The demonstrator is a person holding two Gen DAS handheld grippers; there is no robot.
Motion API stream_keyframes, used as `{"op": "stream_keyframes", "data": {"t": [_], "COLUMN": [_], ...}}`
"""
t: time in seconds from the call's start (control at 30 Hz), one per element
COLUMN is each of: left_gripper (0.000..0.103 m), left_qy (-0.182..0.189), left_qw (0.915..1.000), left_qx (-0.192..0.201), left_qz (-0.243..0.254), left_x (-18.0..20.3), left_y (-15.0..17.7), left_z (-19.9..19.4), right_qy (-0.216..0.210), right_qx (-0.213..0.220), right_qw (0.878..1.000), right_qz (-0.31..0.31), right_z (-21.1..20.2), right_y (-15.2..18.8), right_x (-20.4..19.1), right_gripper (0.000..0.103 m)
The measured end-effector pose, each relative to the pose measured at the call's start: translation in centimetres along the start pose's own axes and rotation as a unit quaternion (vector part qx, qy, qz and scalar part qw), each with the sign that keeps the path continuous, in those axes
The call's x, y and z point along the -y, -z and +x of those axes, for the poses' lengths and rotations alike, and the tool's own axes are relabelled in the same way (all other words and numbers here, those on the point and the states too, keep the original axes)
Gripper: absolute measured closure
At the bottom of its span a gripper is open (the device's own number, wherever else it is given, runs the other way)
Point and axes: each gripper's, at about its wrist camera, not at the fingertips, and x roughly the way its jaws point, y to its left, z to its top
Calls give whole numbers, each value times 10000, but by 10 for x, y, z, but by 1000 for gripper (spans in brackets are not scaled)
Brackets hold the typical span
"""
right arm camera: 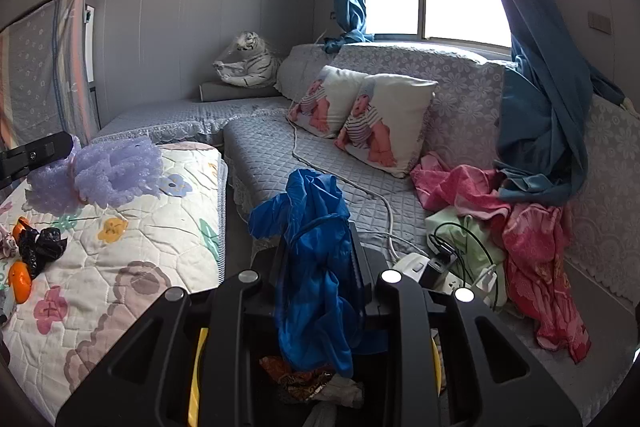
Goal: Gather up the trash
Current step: 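Carry the glove and foam net in both tools over the yellow bin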
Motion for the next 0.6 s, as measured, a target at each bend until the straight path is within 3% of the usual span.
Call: {"op": "stream_keyframes", "data": {"t": [0.27,0.6], "left_gripper": [96,96], "left_qy": [192,108], "left_qw": [9985,9948], "left_qx": [-504,-987], "left_qz": [35,210], "left_x": [29,57], "left_y": [21,45], "left_z": [51,93], "right_qy": [262,300], "right_qx": [-395,-1003], "right_qw": [9975,9917], "right_qz": [524,741], "right_z": [16,40], "right_y": [37,69], "right_x": [26,36], "right_gripper": [80,80]}}
